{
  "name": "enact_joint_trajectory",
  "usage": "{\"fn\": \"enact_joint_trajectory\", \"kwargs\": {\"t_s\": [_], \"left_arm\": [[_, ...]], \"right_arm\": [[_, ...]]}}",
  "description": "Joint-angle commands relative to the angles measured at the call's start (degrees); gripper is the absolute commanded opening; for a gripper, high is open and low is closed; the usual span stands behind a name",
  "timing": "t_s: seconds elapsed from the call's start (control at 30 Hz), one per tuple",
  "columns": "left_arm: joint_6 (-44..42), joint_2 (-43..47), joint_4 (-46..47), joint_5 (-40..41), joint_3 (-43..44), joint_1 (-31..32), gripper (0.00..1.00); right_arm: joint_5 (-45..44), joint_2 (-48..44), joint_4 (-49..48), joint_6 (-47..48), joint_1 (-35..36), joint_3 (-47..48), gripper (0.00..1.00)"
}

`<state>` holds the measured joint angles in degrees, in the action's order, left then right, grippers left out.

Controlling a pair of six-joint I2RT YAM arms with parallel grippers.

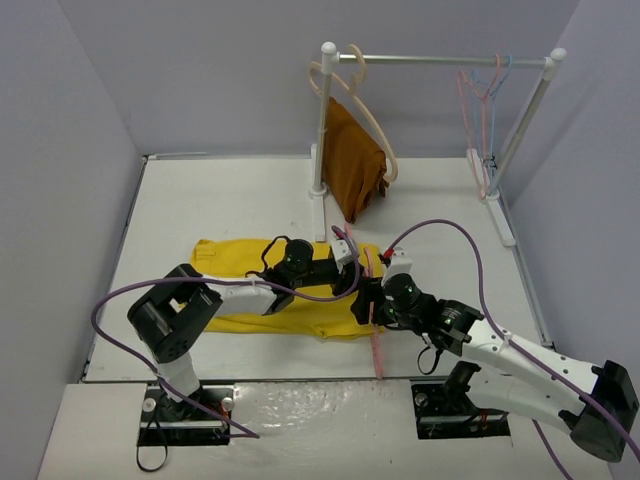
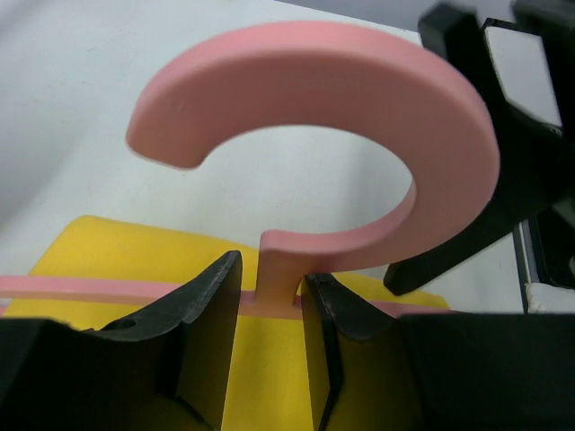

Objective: Place the trousers on the hanger

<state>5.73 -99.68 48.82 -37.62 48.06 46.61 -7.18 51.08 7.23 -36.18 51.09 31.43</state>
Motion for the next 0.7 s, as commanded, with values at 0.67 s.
{"fn": "enact_joint_trajectory", "kwargs": {"t_s": [0.67], "left_arm": [[-3.0, 6.1, 7.4, -5.9, -1.4, -3.5, 0.14]], "right_arm": [[-2.8, 1.6, 16.4, -8.8, -13.0, 9.8, 0.64]]}}
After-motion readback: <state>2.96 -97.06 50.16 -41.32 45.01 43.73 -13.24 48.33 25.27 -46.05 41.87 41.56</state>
